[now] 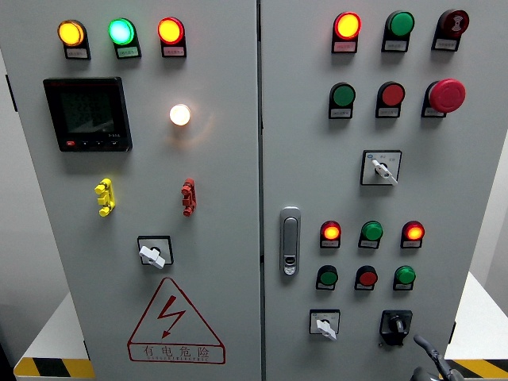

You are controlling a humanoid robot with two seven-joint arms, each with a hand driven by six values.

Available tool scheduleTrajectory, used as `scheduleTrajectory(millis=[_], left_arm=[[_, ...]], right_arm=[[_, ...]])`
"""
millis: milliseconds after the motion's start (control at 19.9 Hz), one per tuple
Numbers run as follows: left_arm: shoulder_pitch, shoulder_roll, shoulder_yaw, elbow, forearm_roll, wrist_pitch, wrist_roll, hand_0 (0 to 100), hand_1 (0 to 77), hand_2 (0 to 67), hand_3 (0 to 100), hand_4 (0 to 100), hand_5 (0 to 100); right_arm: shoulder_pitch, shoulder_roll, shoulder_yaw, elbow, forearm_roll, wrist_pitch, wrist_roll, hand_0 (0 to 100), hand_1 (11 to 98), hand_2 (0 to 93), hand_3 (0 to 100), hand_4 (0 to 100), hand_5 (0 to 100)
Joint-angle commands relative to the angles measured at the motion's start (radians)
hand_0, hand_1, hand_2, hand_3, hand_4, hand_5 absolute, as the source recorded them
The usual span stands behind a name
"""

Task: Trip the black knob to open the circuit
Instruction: 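Reach the right hand up to the black rotary knob, then twist the black rotary knob with the right hand to trip it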

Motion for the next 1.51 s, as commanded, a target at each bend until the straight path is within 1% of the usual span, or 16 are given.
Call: scheduleTrajectory(millis=[0, 50, 252, 302, 403, 855, 1107, 1459], left_arm=[[0.0, 0.0, 0.0, 0.0, 0.0, 0.0, 0.0, 0, 0.0, 19.4, 26, 10, 9], [0.0, 0.001, 0.0, 0.0, 0.0, 0.0, 0.0, 0, 0.0, 19.4, 26, 10, 9], [-0.001, 0.001, 0.0, 0.0, 0.0, 0.0, 0.0, 0, 0.0, 19.4, 26, 10, 9], [0.0, 0.0, 0.0, 0.0, 0.0, 0.0, 0.0, 0, 0.0, 19.4, 26, 10, 9], [0.0, 0.001, 0.0, 0.0, 0.0, 0.0, 0.0, 0, 0.0, 19.4, 26, 10, 9], [-0.001, 0.001, 0.0, 0.0, 0.0, 0.0, 0.0, 0, 0.0, 19.4, 26, 10, 9], [0.0, 0.0, 0.0, 0.0, 0.0, 0.0, 0.0, 0, 0.0, 19.4, 26, 10, 9], [-0.001, 0.0, 0.0, 0.0, 0.0, 0.0, 0.0, 0, 0.0, 19.4, 26, 10, 9]], right_arm=[[0.002, -0.0015, -0.002, -0.009, 0.002, 0.0, -0.001, 100, 53.9, 0.0, 90, 100, 100], [0.003, 0.0001, -0.002, -0.014, 0.002, 0.0, -0.001, 100, 53.9, 0.0, 90, 100, 100], [0.011, 0.0001, -0.015, -0.023, 0.021, 0.0, -0.004, 100, 53.7, 0.0, 90, 100, 100], [0.017, 0.0001, -0.019, -0.025, 0.026, 0.0, -0.014, 100, 53.6, 0.0, 90, 100, 100], [0.019, 0.0001, -0.022, -0.025, 0.032, 0.0, -0.02, 100, 53.3, 0.0, 90, 100, 100], [0.023, 0.0001, -0.052, -0.02, 0.038, 0.002, -0.023, 100, 52.6, 0.0, 90, 100, 100], [0.023, 0.0001, -0.063, -0.019, 0.046, 0.002, -0.038, 100, 52.0, 0.0, 90, 100, 100], [0.023, 0.0001, -0.084, -0.014, 0.058, 0.002, -0.041, 100, 51.5, 0.0, 90, 100, 100]])
